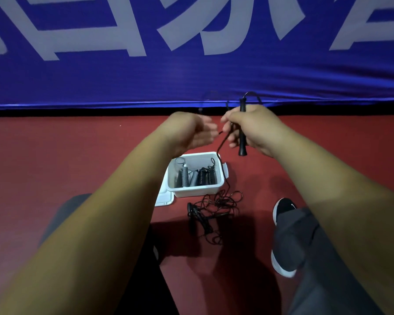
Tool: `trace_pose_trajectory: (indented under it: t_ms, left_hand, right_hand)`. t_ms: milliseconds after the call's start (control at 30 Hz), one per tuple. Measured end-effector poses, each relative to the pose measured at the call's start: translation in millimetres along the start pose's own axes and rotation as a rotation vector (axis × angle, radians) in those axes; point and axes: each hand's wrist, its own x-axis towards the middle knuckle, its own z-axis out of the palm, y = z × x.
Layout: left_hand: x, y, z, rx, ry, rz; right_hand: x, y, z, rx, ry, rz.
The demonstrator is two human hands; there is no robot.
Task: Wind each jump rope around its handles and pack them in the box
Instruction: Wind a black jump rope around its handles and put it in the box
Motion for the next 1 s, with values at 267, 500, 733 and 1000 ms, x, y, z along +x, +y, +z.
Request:
trace_pose_trajectory:
  t_ms: [267, 500, 733, 1000]
  left_hand:
    - [-1, -38, 8, 0.850, -0.366, -0.037]
    - [1, -24, 11, 0.488, -0.249, -0.056]
    - [-6, 11, 12, -0.125, -0.155, 0.077]
    - [8, 16, 0, -0.591, -0.055, 0.138]
  right_hand:
    - [9, -14, -9, 0.480, 0.074, -0.028]
    - [22, -6, -26, 0.260, 0.277, 0.024]
    - [3, 14, -28, -0.365, -0.100, 0.367]
    - [-7, 15, -26, -0.263, -0.161, 0.217]
